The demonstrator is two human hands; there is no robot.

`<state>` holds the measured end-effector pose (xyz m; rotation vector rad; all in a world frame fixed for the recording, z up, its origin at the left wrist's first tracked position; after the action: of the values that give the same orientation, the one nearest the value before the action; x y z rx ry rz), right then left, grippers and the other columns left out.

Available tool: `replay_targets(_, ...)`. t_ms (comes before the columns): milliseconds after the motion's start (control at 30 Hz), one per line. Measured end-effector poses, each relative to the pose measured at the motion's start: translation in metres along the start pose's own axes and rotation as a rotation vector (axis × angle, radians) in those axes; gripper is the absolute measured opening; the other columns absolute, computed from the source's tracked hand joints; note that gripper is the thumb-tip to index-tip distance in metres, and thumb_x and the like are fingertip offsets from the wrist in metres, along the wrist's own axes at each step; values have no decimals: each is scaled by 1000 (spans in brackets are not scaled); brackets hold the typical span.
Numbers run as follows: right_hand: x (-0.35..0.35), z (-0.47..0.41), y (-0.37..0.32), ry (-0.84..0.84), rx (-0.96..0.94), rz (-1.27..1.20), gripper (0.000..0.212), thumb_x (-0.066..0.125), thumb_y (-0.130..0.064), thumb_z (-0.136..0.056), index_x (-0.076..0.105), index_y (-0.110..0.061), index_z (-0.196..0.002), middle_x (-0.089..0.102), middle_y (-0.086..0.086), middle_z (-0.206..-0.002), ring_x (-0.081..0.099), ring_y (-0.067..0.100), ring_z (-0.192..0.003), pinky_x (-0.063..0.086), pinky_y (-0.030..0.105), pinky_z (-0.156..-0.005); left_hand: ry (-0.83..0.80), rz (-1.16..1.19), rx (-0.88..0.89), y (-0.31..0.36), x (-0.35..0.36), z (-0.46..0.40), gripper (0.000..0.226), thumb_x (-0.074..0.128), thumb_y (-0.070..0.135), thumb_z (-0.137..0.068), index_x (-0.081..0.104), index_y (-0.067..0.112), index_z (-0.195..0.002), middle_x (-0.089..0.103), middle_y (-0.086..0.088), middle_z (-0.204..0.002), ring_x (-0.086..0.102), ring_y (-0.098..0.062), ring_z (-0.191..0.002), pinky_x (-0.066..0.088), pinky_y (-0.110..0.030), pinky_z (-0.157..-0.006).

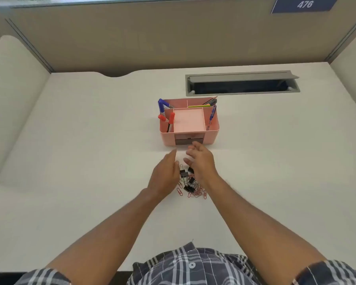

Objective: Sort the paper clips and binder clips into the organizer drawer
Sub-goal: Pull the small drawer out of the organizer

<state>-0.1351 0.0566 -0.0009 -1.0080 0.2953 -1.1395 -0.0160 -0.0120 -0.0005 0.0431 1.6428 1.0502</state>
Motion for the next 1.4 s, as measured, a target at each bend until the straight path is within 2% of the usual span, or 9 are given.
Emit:
replay_targets(67,3,-3,-1,-2,65,-167,48,58,4,-88,52,-10,-133,60,3,-112,60,18,-93,55,31,-73,29,67,-67,-4,-2,-4,38,37,23,-101,48,15,-136,65,-6,-125,62,-22,-110,49,-31,-91)
replay_targets(133,5,-3,-3,-13,113,-288,47,54,6,-89,50,-9,-133,60,4,-114,60,18,-94,54,33,-74,38,134,-142,-7,-2,-4,33,40,20,-100,56,17,-128,72,-3,-111,67,-19,-98,50,-29,-83)
replay_targets(300,11,-3,-2,-52,203,-535,36,47,7,-90,54,-8,-122,61,3,-104,59,17,-89,50,35,-75,77,310,-291,-14,-1,-9,27,43,16,-98,61,18,-118,72,6,-97,69,-9,-91,54,-30,-85)
replay_targets(567,23,-3,-3,-91,239,-622,27,48,6,-87,60,-11,-105,65,4,-99,60,18,-88,49,35,-80,106,405,-377,-14,0,-12,27,45,19,-97,62,19,-117,72,7,-96,68,-9,-92,54,-34,-89)
replay_targets(767,16,8,0,-93,235,-581,32,52,2,-87,61,-11,-115,64,5,-100,60,18,-84,52,33,-77,148,658,-478,-7,-4,-21,28,51,29,-91,63,20,-114,72,6,-97,70,-9,-88,56,-41,-89)
replay_targets(900,9,19,9,-93,253,-600,43,53,3,-87,58,-11,-127,62,8,-106,61,19,-84,54,33,-77,155,784,-493,2,-7,-32,33,52,41,-95,63,18,-116,71,1,-104,71,-9,-89,59,-33,-84)
replay_targets(1000,6,27,13,-97,271,-588,43,54,2,-87,59,-12,-127,65,9,-103,65,18,-82,55,31,-73,159,870,-534,7,-7,-37,32,55,42,-94,65,17,-112,72,-3,-101,72,-14,-90,59,-32,-82)
replay_targets(1133,3,34,14,-96,282,-573,42,55,2,-88,58,-12,-128,65,13,-106,65,19,-82,55,31,-73,169,883,-570,8,-5,-36,27,57,35,-94,65,17,-112,72,-4,-99,72,-16,-89,59,-36,-85)
replay_targets(1400,1,40,16,-109,296,-537,43,57,1,-86,64,-13,-126,68,7,-96,64,16,-79,54,29,-72,168,857,-555,4,-2,-29,28,56,32,-95,66,15,-115,72,-6,-102,71,-17,-89,59,-37,-87)
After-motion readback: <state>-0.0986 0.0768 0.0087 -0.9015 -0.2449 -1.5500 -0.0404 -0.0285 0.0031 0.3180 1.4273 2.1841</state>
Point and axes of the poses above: each hand's wrist, its own z-axis away from the middle knuckle, its own x-axis out of the palm, y = z × x, the point moved 2 cm from there along -z, towards the middle knuckle
